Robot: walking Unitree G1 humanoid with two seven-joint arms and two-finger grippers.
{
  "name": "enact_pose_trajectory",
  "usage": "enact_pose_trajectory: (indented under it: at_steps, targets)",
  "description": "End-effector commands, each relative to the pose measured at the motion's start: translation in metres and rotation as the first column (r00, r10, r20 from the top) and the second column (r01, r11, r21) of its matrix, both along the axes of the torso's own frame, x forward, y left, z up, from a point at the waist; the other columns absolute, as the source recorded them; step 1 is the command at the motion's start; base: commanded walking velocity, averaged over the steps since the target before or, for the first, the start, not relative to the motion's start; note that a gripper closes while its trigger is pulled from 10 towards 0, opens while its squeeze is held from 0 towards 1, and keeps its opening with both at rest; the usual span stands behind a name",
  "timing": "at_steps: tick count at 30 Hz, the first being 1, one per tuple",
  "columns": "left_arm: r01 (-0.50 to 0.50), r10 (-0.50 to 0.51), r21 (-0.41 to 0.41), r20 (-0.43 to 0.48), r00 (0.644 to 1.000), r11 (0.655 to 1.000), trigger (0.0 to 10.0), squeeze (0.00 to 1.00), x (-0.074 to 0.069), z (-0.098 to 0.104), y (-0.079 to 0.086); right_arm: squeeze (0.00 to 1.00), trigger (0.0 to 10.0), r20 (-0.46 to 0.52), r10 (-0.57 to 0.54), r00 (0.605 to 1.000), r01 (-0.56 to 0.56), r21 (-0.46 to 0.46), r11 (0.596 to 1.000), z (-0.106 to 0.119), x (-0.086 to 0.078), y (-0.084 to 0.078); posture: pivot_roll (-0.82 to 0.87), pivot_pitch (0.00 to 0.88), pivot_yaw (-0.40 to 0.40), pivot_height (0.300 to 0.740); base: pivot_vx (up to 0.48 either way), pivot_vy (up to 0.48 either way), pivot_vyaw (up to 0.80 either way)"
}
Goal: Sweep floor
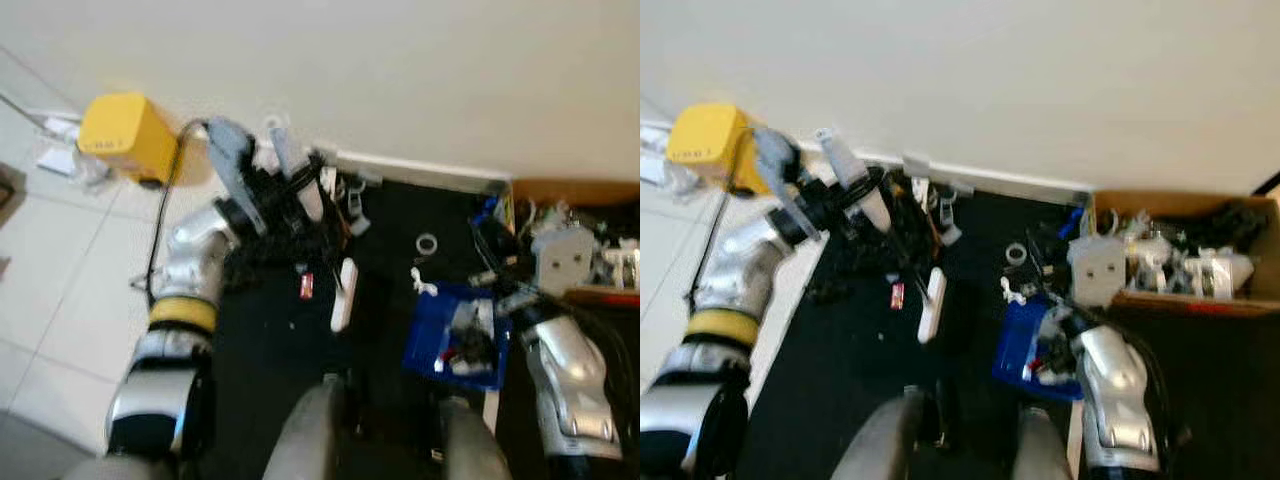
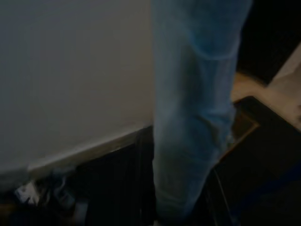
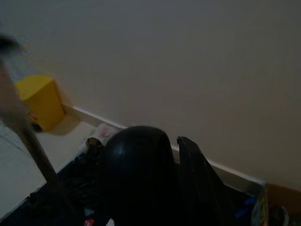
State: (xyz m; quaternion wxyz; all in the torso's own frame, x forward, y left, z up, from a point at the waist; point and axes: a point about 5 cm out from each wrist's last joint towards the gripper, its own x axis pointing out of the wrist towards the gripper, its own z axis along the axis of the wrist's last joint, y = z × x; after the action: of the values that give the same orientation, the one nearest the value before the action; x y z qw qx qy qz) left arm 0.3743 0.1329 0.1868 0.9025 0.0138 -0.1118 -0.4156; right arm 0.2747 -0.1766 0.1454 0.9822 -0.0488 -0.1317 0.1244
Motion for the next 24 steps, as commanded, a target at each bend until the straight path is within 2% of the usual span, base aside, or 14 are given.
enact_pose_trajectory:
  at_steps: [1,6,13,17,20,22,23,24]
  targets:
    - [-0.048,0.051,0.067,-0.035,0.998,0.997,10.0,0.00,0.001,-0.016,-0.013,0.00,10.0,-0.132,0.134,0.982,-0.118,0.123,0.985,-0.024,-0.003,0.031,-0.06,0.409,0.225,0.740,0.000,0.000,0.00]
    - [-0.112,0.112,0.102,-0.001,0.994,0.988,10.0,0.00,0.004,-0.014,-0.027,0.00,10.0,-0.113,0.200,0.973,-0.188,0.110,0.976,-0.012,-0.003,0.040,-0.10,0.453,0.215,0.740,0.000,0.000,0.00]
    - [-0.205,0.203,0.073,0.045,0.978,0.976,10.0,0.00,0.009,-0.012,-0.044,0.00,10.0,-0.110,0.264,0.958,-0.258,0.070,0.964,-0.001,-0.002,0.046,-0.16,0.497,0.189,0.740,0.000,0.000,0.00]
    - [-0.263,0.258,0.081,0.071,0.964,0.961,10.0,0.00,0.011,-0.010,-0.047,0.00,10.0,-0.114,0.275,0.955,-0.269,0.063,0.961,0.002,-0.003,0.046,-0.18,0.506,0.180,0.740,0.000,0.000,0.00]
    - [-0.287,0.285,0.041,0.045,0.957,0.957,10.0,0.00,0.012,-0.009,-0.048,0.00,10.0,-0.116,0.278,0.953,-0.273,0.061,0.960,0.003,-0.005,0.046,-0.19,0.508,0.177,0.740,0.000,0.000,0.00]
    - [-0.258,0.258,-0.028,-0.022,0.966,0.966,10.0,0.00,0.011,-0.012,-0.057,0.00,10.0,-0.121,0.279,0.953,-0.273,0.060,0.960,0.004,-0.007,0.045,-0.21,0.512,0.174,0.740,0.000,0.000,0.00]
    - [-0.258,0.258,-0.028,-0.022,0.966,0.966,10.0,0.00,0.011,-0.012,-0.057,0.00,10.0,-0.121,0.279,0.953,-0.273,0.060,0.960,0.004,-0.007,0.045,-0.21,0.512,0.174,0.740,0.000,0.000,0.00]
    - [-0.215,0.208,-0.101,-0.081,0.975,0.971,10.0,0.00,0.009,-0.014,-0.065,0.00,10.0,-0.126,0.279,0.952,-0.274,0.060,0.960,0.006,-0.009,0.045,-0.22,0.514,0.174,0.740,0.000,0.000,0.00]
